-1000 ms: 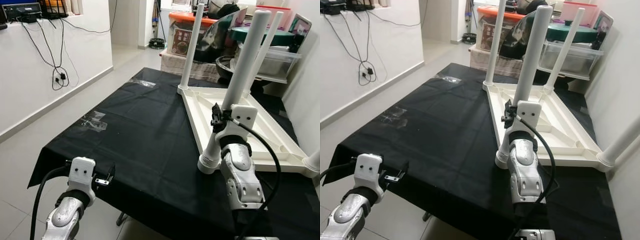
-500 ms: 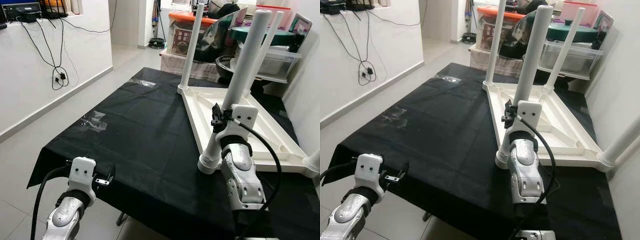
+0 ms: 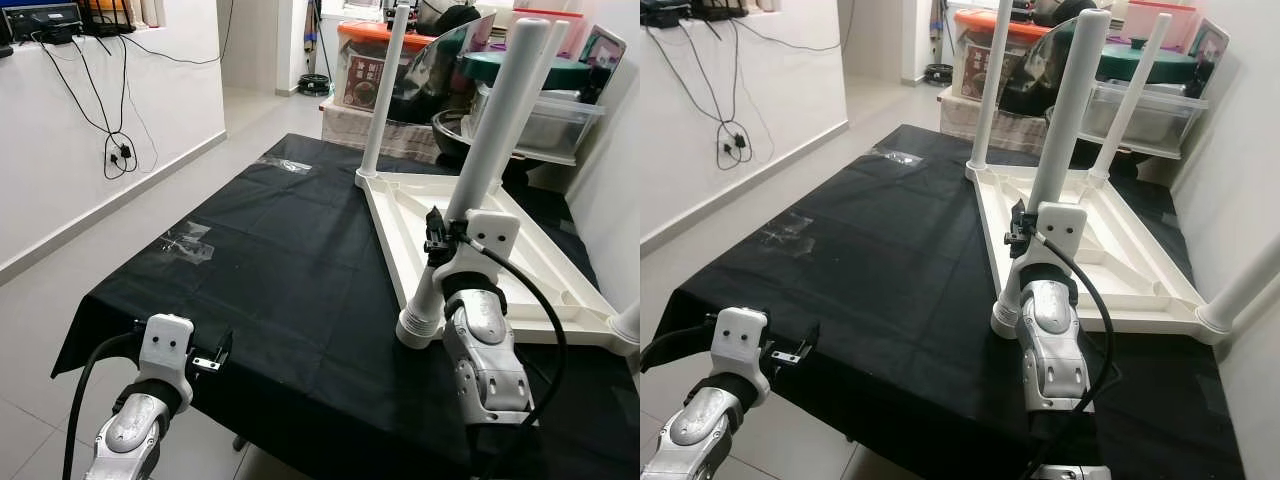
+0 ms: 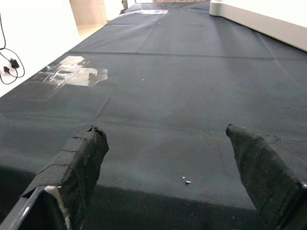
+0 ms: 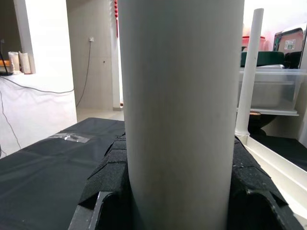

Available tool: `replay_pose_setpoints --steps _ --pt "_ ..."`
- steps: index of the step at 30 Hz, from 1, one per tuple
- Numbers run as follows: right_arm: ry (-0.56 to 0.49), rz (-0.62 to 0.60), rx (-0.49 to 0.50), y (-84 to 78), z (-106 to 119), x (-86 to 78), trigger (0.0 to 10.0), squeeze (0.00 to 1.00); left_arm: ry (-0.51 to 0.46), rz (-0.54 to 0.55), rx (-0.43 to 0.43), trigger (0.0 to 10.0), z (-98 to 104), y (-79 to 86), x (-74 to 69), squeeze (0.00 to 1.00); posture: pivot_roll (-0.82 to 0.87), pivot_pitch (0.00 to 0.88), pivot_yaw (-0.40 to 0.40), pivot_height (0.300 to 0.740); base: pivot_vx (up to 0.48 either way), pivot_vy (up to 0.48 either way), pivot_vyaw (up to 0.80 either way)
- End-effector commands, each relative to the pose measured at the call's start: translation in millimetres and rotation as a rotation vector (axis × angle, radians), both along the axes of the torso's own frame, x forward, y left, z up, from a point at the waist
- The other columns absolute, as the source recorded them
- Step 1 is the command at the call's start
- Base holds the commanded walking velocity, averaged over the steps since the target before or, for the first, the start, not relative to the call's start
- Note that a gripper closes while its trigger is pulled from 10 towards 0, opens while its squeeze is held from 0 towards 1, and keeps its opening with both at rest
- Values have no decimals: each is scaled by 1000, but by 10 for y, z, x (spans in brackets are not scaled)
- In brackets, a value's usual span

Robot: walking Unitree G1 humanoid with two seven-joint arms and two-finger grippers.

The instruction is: Building children table

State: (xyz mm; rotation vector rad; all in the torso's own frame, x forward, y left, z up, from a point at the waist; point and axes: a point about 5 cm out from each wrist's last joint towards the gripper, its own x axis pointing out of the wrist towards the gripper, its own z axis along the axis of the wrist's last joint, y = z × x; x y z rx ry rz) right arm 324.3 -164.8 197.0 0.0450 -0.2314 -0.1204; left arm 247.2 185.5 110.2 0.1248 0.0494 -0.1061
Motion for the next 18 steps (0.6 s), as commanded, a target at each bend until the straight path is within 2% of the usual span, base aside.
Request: replay_pose_setpoints --steps 1,18 --pt "162 52 69 98 -332 -3 10000 0 4 -11 9 10000 -13 -8 14 0 57 0 -55 740 0 0 0" --pt "135 50 87 91 -262 -11 10000 0 8 -12 10 10000 -23 -2 18 0 52 0 -52 740 0 0 0"
